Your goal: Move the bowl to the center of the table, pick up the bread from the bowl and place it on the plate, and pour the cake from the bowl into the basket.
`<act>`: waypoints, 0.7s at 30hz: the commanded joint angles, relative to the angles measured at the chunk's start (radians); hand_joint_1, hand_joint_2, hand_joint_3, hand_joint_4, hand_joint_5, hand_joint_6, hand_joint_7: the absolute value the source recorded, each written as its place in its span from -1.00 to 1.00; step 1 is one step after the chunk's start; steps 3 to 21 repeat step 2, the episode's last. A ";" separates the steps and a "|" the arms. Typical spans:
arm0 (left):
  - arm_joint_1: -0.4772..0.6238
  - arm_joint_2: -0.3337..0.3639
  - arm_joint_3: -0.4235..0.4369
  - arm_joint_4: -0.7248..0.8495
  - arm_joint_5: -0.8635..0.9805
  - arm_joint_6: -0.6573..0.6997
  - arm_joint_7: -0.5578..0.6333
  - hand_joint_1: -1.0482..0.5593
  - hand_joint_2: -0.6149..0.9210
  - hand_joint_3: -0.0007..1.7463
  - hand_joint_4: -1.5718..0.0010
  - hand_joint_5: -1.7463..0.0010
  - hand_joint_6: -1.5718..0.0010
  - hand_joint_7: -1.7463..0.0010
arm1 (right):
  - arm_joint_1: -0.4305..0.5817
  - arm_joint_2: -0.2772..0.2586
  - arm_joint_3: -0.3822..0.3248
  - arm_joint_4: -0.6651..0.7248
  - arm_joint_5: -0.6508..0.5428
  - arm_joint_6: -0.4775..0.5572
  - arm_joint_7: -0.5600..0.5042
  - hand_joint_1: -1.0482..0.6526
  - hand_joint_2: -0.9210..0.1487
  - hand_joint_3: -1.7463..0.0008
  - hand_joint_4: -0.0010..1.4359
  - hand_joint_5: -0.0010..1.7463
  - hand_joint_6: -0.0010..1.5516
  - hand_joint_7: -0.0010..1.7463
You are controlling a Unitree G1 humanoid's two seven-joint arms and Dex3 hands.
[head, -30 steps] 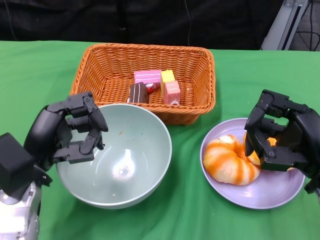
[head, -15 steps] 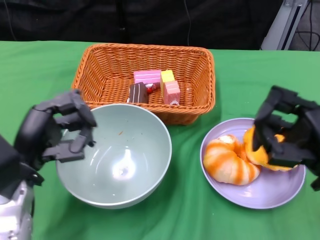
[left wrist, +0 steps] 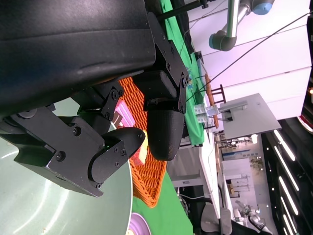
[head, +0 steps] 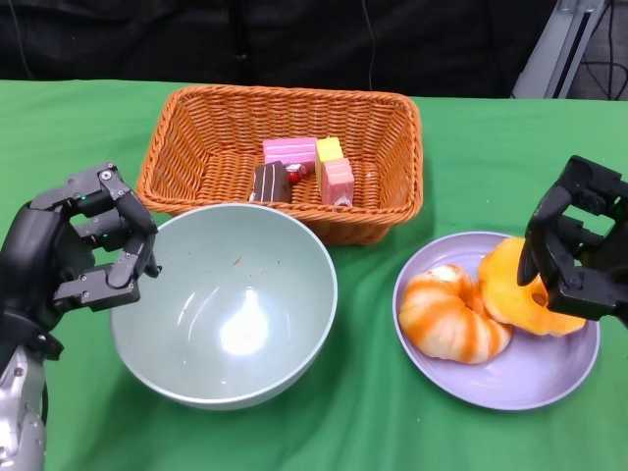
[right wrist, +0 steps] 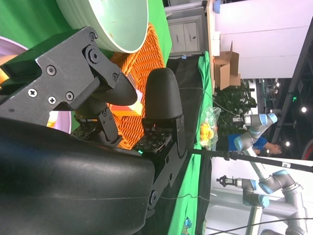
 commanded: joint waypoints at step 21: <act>-0.011 0.014 0.013 0.004 -0.008 0.001 0.000 0.21 0.52 0.30 -0.02 -1.00 0.06 -0.70 | 0.005 -0.021 -0.022 -0.009 0.006 -0.015 -0.005 0.15 -0.27 -0.45 0.14 1.00 -0.11 0.80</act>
